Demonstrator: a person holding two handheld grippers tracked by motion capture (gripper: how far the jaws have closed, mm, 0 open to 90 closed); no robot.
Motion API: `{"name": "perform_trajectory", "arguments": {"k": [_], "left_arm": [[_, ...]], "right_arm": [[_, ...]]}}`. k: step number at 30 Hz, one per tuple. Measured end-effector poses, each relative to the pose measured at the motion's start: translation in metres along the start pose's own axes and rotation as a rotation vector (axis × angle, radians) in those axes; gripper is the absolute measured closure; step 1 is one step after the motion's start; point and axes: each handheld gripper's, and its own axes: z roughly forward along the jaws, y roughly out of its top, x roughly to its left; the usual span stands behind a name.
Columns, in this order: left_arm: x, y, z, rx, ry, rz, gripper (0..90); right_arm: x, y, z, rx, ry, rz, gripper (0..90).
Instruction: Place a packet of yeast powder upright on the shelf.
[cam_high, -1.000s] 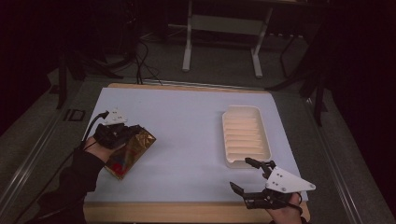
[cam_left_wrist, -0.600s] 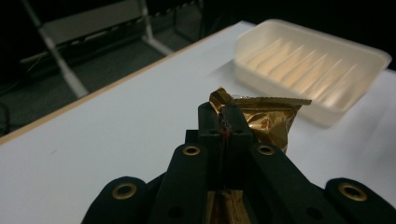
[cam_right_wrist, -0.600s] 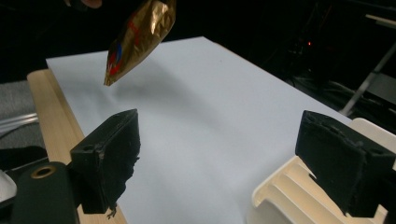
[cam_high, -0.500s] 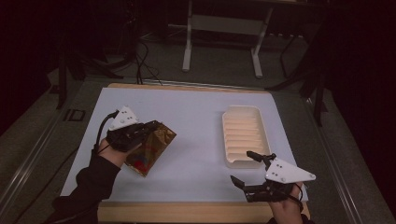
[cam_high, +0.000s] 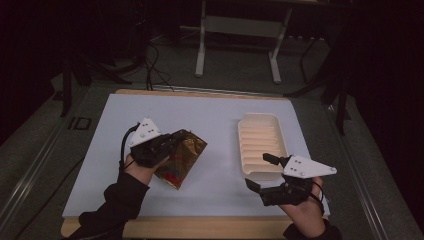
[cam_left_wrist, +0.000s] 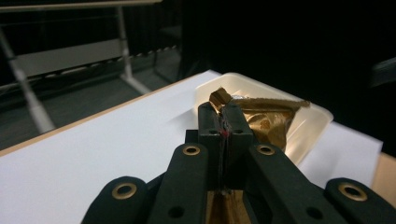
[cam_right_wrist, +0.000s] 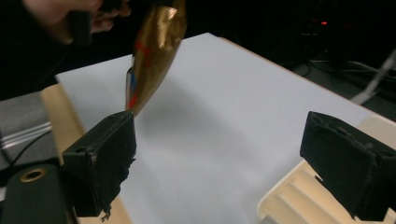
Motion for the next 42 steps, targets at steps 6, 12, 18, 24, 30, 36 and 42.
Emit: {"name": "perform_trajectory", "arguments": {"k": [6, 12, 18, 24, 30, 36, 42], "left_arm": [[-0.012, -0.002, 0.013, -0.028, -0.038, -0.020, 89.7], [-0.026, 0.000, 0.021, -0.076, -0.071, -0.038, 89.7], [-0.033, 0.002, 0.025, -0.113, -0.091, -0.049, 89.7], [-0.041, 0.001, 0.029, -0.164, -0.126, -0.073, 89.7], [-0.047, 0.001, 0.031, -0.211, -0.158, -0.072, 89.7], [-0.056, 0.000, 0.035, -0.213, -0.200, -0.057, 89.6], [-0.058, 0.000, 0.037, -0.226, -0.228, -0.073, 89.5]], "right_arm": [[0.000, 0.008, 0.008, -0.008, 0.023, 0.013, 12.6], [0.002, 0.017, 0.023, -0.012, 0.057, 0.010, 14.5], [0.004, 0.021, 0.034, -0.008, 0.071, 0.011, 16.1], [0.005, 0.028, 0.046, -0.007, 0.108, 0.028, 20.8], [0.004, 0.030, 0.054, 0.014, 0.129, 0.031, 26.6], [0.002, 0.033, 0.056, 0.035, 0.133, 0.019, 41.4], [-0.001, 0.032, 0.058, 0.071, 0.164, 0.027, 54.0]]}}
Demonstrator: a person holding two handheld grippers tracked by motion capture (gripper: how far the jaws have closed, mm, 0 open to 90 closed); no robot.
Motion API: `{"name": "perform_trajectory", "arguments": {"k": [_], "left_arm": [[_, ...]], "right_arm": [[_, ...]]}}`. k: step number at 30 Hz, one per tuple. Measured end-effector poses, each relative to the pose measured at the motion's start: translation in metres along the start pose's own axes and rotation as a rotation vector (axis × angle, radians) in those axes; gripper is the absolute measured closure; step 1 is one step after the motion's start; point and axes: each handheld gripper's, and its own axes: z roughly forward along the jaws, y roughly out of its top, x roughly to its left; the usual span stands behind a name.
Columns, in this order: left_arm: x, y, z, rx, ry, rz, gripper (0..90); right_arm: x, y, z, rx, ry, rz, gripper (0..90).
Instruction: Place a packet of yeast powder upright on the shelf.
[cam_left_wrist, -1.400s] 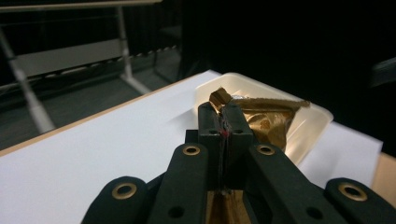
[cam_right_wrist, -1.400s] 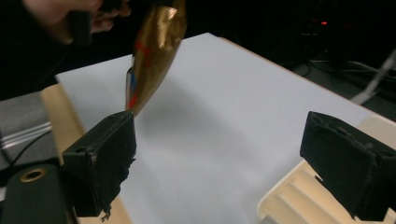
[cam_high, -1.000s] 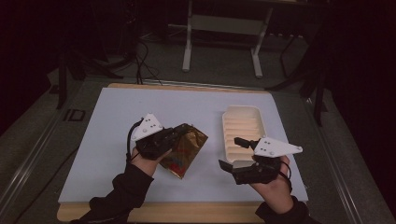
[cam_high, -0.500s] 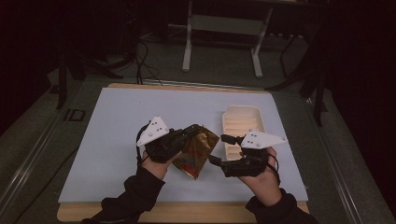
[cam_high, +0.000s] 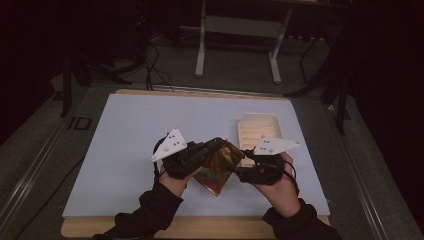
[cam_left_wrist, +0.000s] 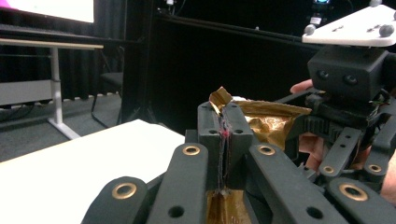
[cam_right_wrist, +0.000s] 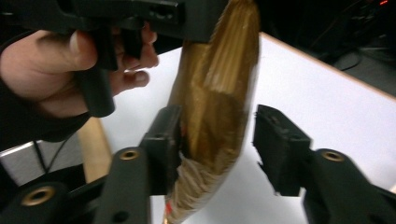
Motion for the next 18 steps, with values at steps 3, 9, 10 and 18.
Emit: {"name": "perform_trajectory", "arguments": {"k": [3, 9, 10, 18], "left_arm": [[-0.001, 0.000, 0.001, 0.001, -0.008, 0.001, 89.4], [-0.001, 0.003, 0.002, 0.033, -0.053, 0.025, 87.7], [-0.001, 0.003, 0.002, 0.033, -0.053, 0.025, 86.5], [-0.002, 0.013, -0.005, 0.022, -0.103, 0.078, 56.9]], "right_arm": [[-0.001, 0.001, -0.001, 0.013, 0.024, -0.024, 68.2], [-0.008, 0.002, -0.004, 0.042, 0.077, -0.002, 74.5], [-0.008, 0.002, -0.004, 0.042, 0.077, -0.002, 74.5], [-0.014, 0.009, -0.016, 0.040, 0.076, -0.048, 75.3]]}}
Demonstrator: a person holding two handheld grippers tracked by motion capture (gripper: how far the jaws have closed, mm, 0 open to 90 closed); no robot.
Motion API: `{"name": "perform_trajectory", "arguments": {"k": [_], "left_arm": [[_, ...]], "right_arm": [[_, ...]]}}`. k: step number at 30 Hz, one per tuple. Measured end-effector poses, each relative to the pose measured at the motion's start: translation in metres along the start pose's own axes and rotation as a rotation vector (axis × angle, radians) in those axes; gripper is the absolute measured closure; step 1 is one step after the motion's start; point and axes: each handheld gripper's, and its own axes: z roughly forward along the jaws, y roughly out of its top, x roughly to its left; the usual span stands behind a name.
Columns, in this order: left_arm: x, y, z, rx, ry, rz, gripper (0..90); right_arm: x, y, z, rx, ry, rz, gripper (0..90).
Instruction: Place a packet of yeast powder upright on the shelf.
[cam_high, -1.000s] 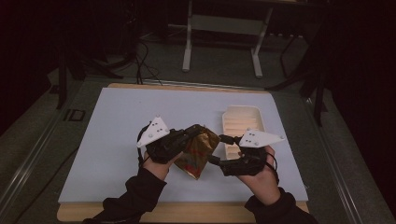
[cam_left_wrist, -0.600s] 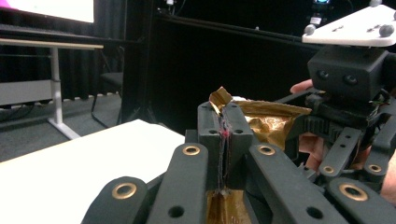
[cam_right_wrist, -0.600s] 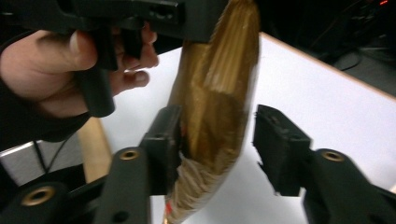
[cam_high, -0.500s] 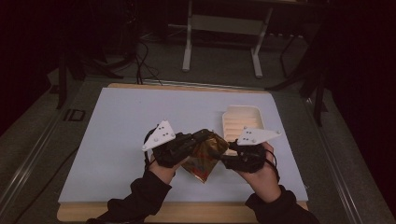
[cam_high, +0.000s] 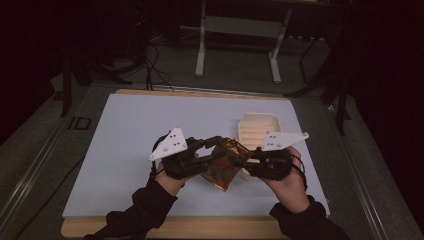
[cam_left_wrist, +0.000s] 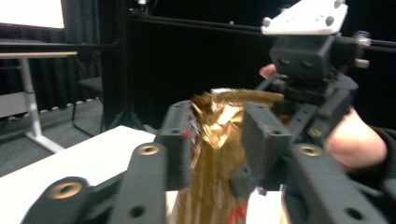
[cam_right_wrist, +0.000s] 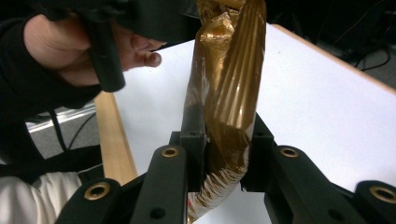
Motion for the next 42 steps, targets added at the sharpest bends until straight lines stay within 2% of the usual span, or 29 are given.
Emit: {"name": "perform_trajectory", "arguments": {"k": [1, 5, 6, 7, 8, 10, 11, 14, 15, 16, 20, 21, 25, 29, 31, 33, 36, 42], "left_arm": [[0.000, 0.001, -0.001, 0.000, 0.003, 0.001, 48.7], [0.003, 0.001, -0.007, 0.003, -0.009, -0.002, 31.4], [0.003, 0.000, -0.009, 0.016, -0.006, 0.019, 27.0], [0.003, -0.001, -0.011, 0.015, 0.012, 0.030, 24.7], [0.003, -0.001, -0.011, 0.015, 0.012, 0.030, 22.4], [0.006, -0.005, -0.017, 0.035, 0.015, 0.014, 15.3], [0.007, -0.006, -0.020, 0.048, 0.020, 0.014, 14.8], [0.009, -0.010, -0.025, 0.057, 0.006, 0.004, 9.5], [0.010, -0.011, -0.028, 0.082, 0.011, -0.003, 9.5], [0.011, -0.015, -0.034, 0.094, 0.022, -0.008, 8.5], [0.014, -0.022, -0.043, 0.122, 0.039, -0.015, 5.7], [0.017, -0.026, -0.049, 0.142, 0.058, -0.023, 5.7], [0.023, -0.035, -0.063, 0.159, 0.061, -0.059, 2.8], [0.026, -0.046, -0.073, 0.194, 0.084, -0.053, 1.8], [0.028, -0.052, -0.079, 0.191, 0.092, -0.065, 1.8], [0.029, -0.054, -0.081, 0.194, 0.097, -0.073, 1.8], [0.033, -0.061, -0.088, 0.194, 0.114, -0.090, 1.8], [0.038, -0.077, -0.099, 0.212, 0.142, -0.115, 1.8]], "right_arm": [[-0.001, 0.001, -0.003, -0.007, -0.007, -0.007, 75.3], [-0.011, 0.003, -0.014, -0.024, -0.002, -0.027, 75.3], [-0.013, 0.004, -0.017, -0.024, -0.004, -0.040, 75.3], [-0.015, 0.005, -0.019, -0.022, -0.004, -0.060, 75.3], [-0.015, 0.005, -0.019, -0.022, -0.004, -0.060, 75.3], [-0.021, 0.007, -0.029, -0.017, -0.015, -0.090, 75.3], [-0.023, 0.009, -0.032, -0.018, -0.017, -0.094, 75.3], [-0.028, 0.011, -0.039, -0.020, -0.022, -0.115, 75.2], [-0.031, 0.012, -0.043, -0.020, -0.026, -0.121, 75.1], [-0.037, 0.012, -0.050, -0.033, -0.030, -0.175, 75.1], [-0.047, 0.013, -0.059, -0.012, -0.009, -0.204, 75.1], [-0.055, 0.011, -0.064, 0.001, 0.018, -0.227, 75.1], [-0.074, 0.004, -0.071, 0.033, 0.038, -0.223, 75.1], [-0.087, -0.006, -0.077, 0.051, 0.036, -0.247, 75.2], [-0.094, -0.011, -0.080, 0.053, 0.030, -0.244, 75.2], [-0.099, -0.015, -0.082, 0.061, 0.025, -0.260, 75.1], [-0.106, -0.022, -0.084, 0.069, 0.033, -0.239, 75.2], [-0.114, -0.042, -0.081, 0.135, 0.069, -0.182, 75.2]]}}
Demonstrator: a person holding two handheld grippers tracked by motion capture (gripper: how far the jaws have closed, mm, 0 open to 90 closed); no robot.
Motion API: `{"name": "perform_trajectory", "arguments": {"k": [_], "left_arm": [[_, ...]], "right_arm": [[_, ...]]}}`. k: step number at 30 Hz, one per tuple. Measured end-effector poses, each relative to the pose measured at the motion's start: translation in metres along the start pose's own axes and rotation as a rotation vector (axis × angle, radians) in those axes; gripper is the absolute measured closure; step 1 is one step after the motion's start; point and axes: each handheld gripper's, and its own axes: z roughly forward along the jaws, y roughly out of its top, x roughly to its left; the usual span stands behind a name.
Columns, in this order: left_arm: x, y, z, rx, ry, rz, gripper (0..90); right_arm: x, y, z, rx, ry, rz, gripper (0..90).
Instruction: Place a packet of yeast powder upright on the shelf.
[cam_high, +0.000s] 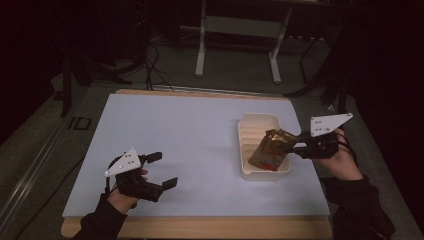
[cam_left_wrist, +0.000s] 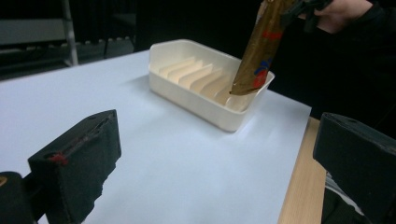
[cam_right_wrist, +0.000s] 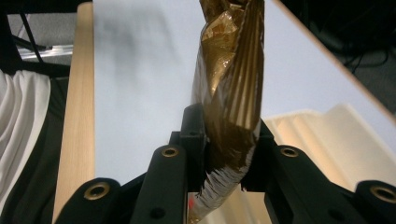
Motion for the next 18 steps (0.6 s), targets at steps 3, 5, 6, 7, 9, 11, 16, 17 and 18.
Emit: {"name": "perform_trajectory", "arguments": {"k": [3, 5, 6, 7, 9, 11, 16, 17, 18], "left_arm": [[0.002, -0.007, 0.000, 0.019, 0.017, 0.008, 1.8], [0.002, -0.011, 0.000, 0.029, 0.015, 0.012, 1.8], [0.002, -0.013, 0.000, 0.039, 0.019, 0.013, 1.8], [0.002, -0.014, 0.000, 0.039, 0.018, 0.014, 1.8], [0.003, -0.016, 0.000, 0.035, 0.020, 0.008, 1.8], [0.004, -0.017, -0.001, 0.026, 0.017, 0.004, 1.8], [0.005, -0.021, -0.001, 0.036, 0.029, 0.001, 1.8], [0.005, -0.021, -0.001, 0.033, 0.032, 0.002, 1.8], [0.005, -0.022, -0.001, 0.028, 0.030, -0.001, 1.8]], "right_arm": [[0.000, -0.010, 0.006, -0.001, 0.024, 0.021, 75.2], [-0.001, -0.015, 0.011, -0.004, 0.041, 0.029, 75.2], [-0.001, -0.018, 0.014, -0.008, 0.046, 0.034, 75.2], [-0.002, -0.020, 0.016, -0.002, 0.054, 0.041, 75.1], [-0.003, -0.023, 0.021, 0.007, 0.061, 0.046, 75.1], [-0.004, -0.026, 0.026, 0.023, 0.073, 0.055, 75.0], [-0.005, -0.034, 0.039, 0.053, 0.095, 0.057, 75.0], [-0.005, -0.035, 0.042, 0.057, 0.093, 0.061, 74.9], [-0.005, -0.037, 0.044, 0.057, 0.097, 0.067, 74.9]]}}
